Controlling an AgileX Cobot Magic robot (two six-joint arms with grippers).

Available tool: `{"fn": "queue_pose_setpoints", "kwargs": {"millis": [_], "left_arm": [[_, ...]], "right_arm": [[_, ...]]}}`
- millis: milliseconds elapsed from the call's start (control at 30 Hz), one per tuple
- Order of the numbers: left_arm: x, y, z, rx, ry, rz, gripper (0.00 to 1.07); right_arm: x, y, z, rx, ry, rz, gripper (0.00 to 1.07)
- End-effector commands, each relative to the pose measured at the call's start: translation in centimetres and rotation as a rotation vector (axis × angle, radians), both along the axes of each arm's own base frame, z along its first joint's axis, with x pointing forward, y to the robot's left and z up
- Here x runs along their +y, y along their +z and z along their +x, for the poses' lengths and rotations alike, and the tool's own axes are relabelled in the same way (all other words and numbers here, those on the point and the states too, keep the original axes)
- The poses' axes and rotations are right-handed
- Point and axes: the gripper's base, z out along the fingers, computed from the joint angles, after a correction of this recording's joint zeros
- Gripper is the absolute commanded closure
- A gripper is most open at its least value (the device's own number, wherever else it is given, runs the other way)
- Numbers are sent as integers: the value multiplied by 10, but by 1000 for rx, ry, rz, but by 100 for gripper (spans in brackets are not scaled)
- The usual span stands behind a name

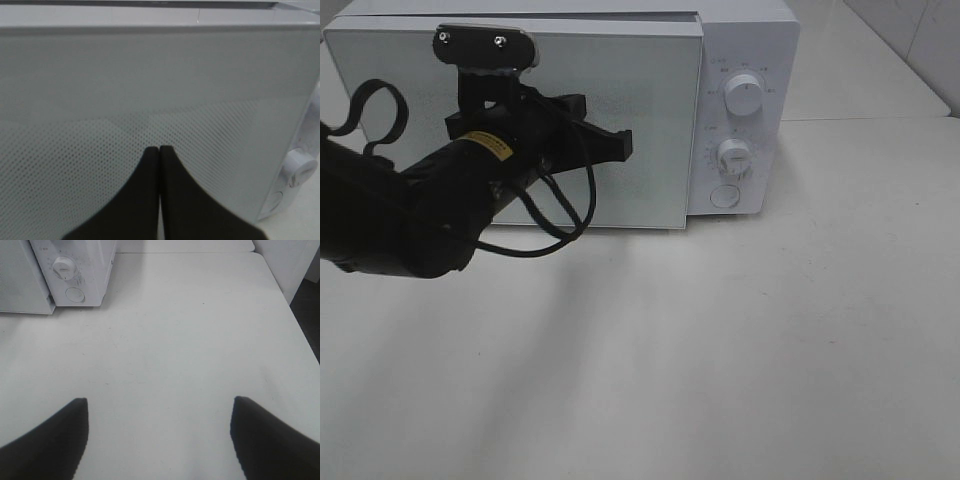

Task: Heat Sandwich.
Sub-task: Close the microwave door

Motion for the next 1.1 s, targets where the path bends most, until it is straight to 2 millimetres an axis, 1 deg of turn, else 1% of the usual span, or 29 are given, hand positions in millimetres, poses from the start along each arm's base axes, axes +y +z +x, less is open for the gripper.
{"fn": "queue_pose_setpoints", "kwargs": {"millis": [33,100,133,233,500,633,700,800,1100], "left_arm": [[-9,3,10,10,26,-6,107],[-15,5,19,8,41,-8,107],[-15,5,19,8,41,-8,107],[-22,9,29,19,68,-12,107],[-31,15,41,6,85,-40,107],[-37,14,47,1,87,-45,107],[-38,13,52,7,120,-47,107],[-36,12,54,21,153,-48,107],[-37,9,53,48,133,-26,107]], "right_arm": [[0,1,-4,-41,-1,-1,32],[0,1,-4,-41,-2,0,32],[0,1,-4,-41,-2,0,32],[0,1,-4,-41,-1,-1,32],[0,1,-4,-41,-2,0,32],[0,1,-4,-41,-2,0,32],[0,1,-4,-41,-2,0,32],[0,1,-4,-41,-2,0,32],[0,1,-4,-41,-2,0,32]]}}
